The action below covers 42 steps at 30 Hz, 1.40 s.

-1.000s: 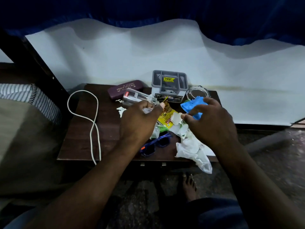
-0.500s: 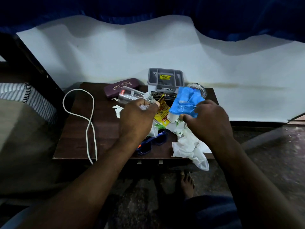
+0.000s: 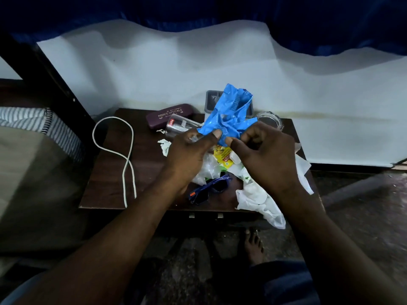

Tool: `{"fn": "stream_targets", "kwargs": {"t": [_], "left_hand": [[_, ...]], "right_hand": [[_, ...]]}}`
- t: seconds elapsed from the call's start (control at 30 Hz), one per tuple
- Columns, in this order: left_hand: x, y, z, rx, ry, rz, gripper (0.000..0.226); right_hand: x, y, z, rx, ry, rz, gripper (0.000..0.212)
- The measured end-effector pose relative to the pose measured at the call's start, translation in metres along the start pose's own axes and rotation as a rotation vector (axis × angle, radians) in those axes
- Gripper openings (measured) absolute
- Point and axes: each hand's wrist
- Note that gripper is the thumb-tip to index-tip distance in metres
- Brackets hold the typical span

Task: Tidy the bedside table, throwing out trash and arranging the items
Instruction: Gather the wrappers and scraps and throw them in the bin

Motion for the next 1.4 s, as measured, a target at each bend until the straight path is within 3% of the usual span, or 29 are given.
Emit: {"fn": "stream_targets", "kwargs": {"t": [0.13, 0.23, 0.33, 0.4, 0.47, 0.57, 0.63, 0.73, 0.8, 0.93, 1.1, 1.27, 1.4], "left_hand": [[-0.007, 0.000, 0.006, -0.057, 0.084, 0.007, 0.046], [-0.009, 0.002, 0.009, -0.056, 0.121, 0.009, 0.034], [-0.008, 0.004, 0.012, 0.047, 0.118, -0.016, 0.010], [-0.007, 0.006, 0.014, 0.106, 0.102, -0.026, 0.008], [-0.008, 0.006, 0.016, 0.114, 0.136, -0.020, 0.016], [-0.007, 0.004, 0.021, 0.136, 0.056, -0.025, 0.026], [-0.007, 0.005, 0.021, 0.138, -0.129, -0.055, 0.036], [-0.004, 0.009, 0.018, -0.022, -0.453, -0.069, 0.050], [-0.004, 0.009, 0.017, -0.077, -0.544, -0.077, 0.041], [-0.004, 0.010, 0.012, -0.074, -0.641, -0.101, 0.031], [-0.006, 0.013, 0.001, 0.040, -0.531, -0.099, 0.055], [0.000, 0.009, 0.001, 0.152, -0.454, -0.044, 0.039], [0.004, 0.011, -0.008, 0.170, -0.446, -0.011, 0.028]], "right_hand": [[0.005, 0.001, -0.005, -0.119, -0.152, -0.055, 0.031], [0.004, -0.003, -0.003, -0.164, -0.209, -0.122, 0.039], [0.005, -0.006, -0.003, 0.076, -0.469, -0.245, 0.056], [0.007, -0.006, -0.008, 0.242, -0.731, -0.276, 0.067], [0.010, -0.006, -0.009, 0.319, -0.850, -0.279, 0.064], [0.013, -0.004, -0.009, 0.409, -0.897, -0.312, 0.059], [0.016, 0.002, -0.011, 0.465, -0.847, -0.336, 0.051], [0.027, 0.013, -0.022, 0.511, -0.696, -0.371, 0.055], [0.031, 0.018, -0.029, 0.466, -0.686, -0.432, 0.064], [0.037, 0.016, -0.030, 0.309, -0.748, -0.567, 0.059], [0.030, 0.007, -0.020, 0.144, -0.681, -0.534, 0.046], [0.009, -0.007, 0.000, -0.021, -0.567, -0.534, 0.017], [0.000, -0.008, 0.014, -0.072, -0.581, -0.514, 0.007]]}}
Point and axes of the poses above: each hand's wrist, its own y-axis away from the middle knuckle, its own z-axis out of the back of the hand, x = y × z, and after that the axes turned 1 degree about x, right-handed
